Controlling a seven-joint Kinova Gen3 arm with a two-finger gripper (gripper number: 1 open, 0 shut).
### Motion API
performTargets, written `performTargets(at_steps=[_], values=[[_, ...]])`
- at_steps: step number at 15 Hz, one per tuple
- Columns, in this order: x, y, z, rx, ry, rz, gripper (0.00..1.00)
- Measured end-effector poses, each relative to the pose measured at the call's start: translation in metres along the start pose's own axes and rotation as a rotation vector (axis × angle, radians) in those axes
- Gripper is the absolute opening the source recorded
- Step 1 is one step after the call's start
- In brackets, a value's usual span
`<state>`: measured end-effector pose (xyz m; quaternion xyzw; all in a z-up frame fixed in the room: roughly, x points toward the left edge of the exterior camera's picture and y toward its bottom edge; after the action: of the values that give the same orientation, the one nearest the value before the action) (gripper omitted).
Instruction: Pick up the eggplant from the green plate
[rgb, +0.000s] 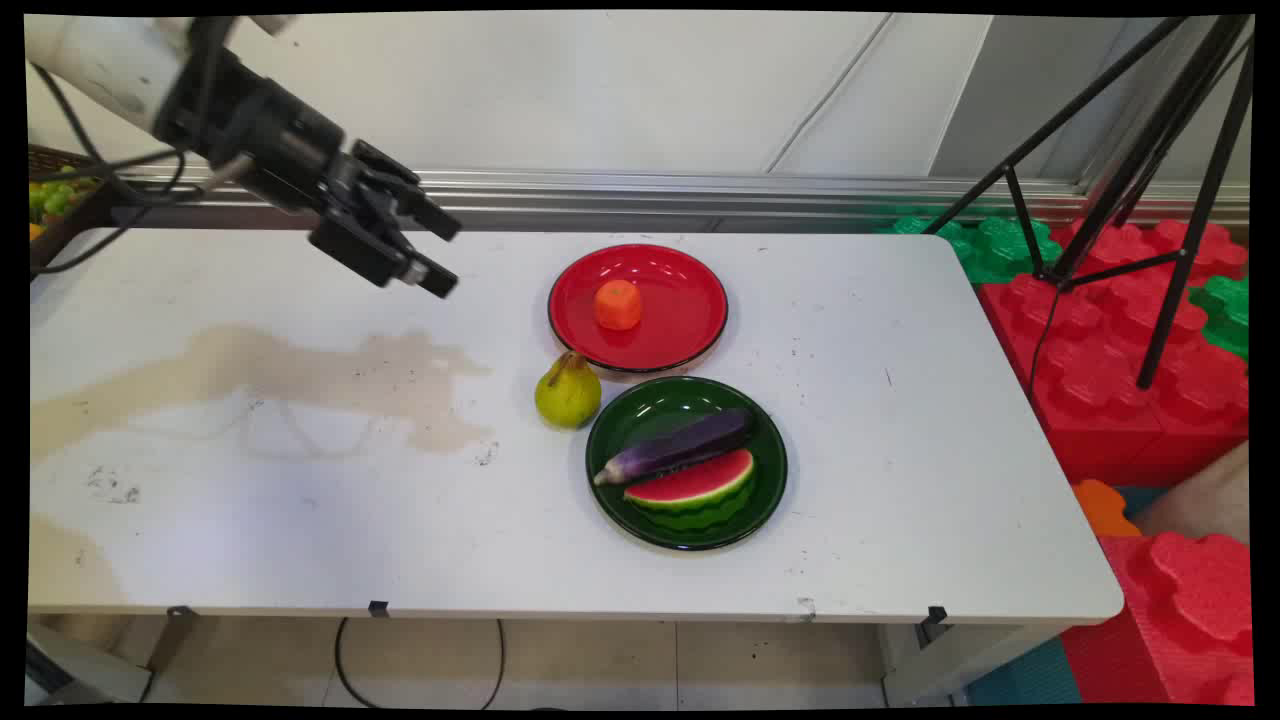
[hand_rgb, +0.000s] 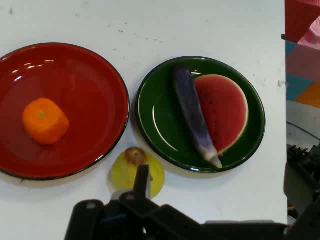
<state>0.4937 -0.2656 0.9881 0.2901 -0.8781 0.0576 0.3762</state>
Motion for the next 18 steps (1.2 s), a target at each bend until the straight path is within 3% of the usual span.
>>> performTargets(at_steps=[18], values=[[0.030, 0.016, 0.150, -0.038, -0.126, -0.018, 1.00]])
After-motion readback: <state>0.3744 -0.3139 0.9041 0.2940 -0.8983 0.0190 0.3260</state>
